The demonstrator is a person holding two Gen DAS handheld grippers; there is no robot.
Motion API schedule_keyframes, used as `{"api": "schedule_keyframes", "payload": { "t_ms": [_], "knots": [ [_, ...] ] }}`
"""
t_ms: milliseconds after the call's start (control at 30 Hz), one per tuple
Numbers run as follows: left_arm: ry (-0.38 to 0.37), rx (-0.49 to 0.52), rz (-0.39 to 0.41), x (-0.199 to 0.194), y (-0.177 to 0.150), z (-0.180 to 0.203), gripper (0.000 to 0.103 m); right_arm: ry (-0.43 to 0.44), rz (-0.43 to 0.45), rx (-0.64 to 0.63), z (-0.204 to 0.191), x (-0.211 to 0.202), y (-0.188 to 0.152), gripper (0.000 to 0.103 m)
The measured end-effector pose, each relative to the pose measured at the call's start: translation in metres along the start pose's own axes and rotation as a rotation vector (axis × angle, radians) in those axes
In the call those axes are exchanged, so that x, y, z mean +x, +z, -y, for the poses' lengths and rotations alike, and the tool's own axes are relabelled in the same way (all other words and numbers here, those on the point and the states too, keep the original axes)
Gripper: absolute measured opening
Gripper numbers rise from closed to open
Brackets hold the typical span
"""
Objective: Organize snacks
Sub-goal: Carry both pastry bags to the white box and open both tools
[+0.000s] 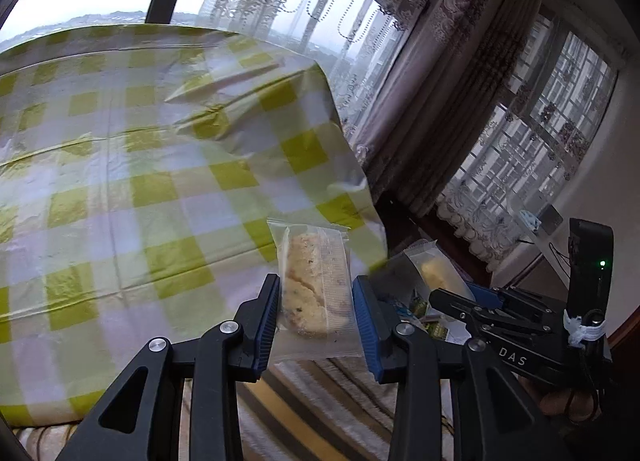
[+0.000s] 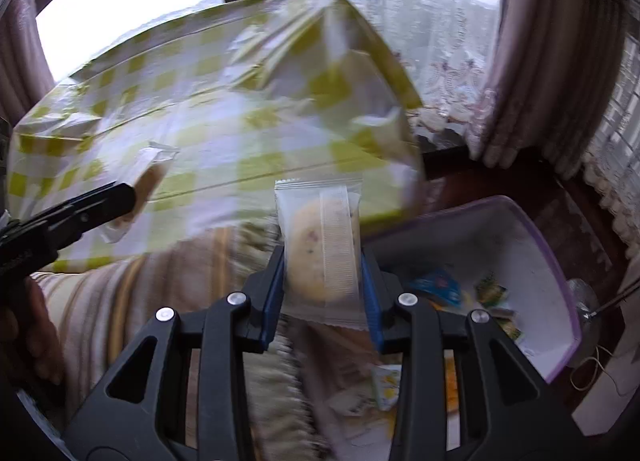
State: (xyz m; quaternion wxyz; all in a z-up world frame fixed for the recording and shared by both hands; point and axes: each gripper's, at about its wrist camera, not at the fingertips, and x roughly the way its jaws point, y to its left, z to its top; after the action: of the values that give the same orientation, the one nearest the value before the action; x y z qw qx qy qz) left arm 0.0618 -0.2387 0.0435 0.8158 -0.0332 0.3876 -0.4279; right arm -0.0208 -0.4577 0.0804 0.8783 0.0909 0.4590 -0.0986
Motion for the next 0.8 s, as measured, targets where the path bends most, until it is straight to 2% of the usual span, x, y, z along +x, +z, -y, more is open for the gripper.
{"api": "schedule_keyframes", "payload": {
  "t_ms": [200, 400, 600, 667, 733, 800],
  "knots": [
    [-0.048, 0.048, -0.077, 0.027, -0.006, 0.039, 0.038, -0.077, -0.008, 0.070, 0.043, -0.005, -0.015, 0.039],
    [-0.093, 0.057, -0.145, 0.053, -0.009, 0.069, 0.038, -0.130, 0.005, 0.113, 0.067, -0.011, -0.025, 0.039],
    [-0.128, 0.027, -0.213, 0.077, -0.014, 0.087, 0.039, -0.163, 0.025, 0.163, 0.093, -0.012, -0.029, 0.040],
    [-0.111, 0.000, -0.243, 0.085, -0.018, 0.086, 0.040, -0.186, 0.034, 0.179, 0.100, -0.014, -0.030, 0.040],
    [-0.086, -0.024, -0.272, 0.089, -0.022, 0.084, 0.041, -0.204, 0.041, 0.186, 0.104, -0.018, -0.031, 0.045],
    [-0.075, -0.035, -0.279, 0.087, -0.025, 0.083, 0.041, -0.216, 0.037, 0.194, 0.109, -0.020, -0.032, 0.063]
  ]
}}
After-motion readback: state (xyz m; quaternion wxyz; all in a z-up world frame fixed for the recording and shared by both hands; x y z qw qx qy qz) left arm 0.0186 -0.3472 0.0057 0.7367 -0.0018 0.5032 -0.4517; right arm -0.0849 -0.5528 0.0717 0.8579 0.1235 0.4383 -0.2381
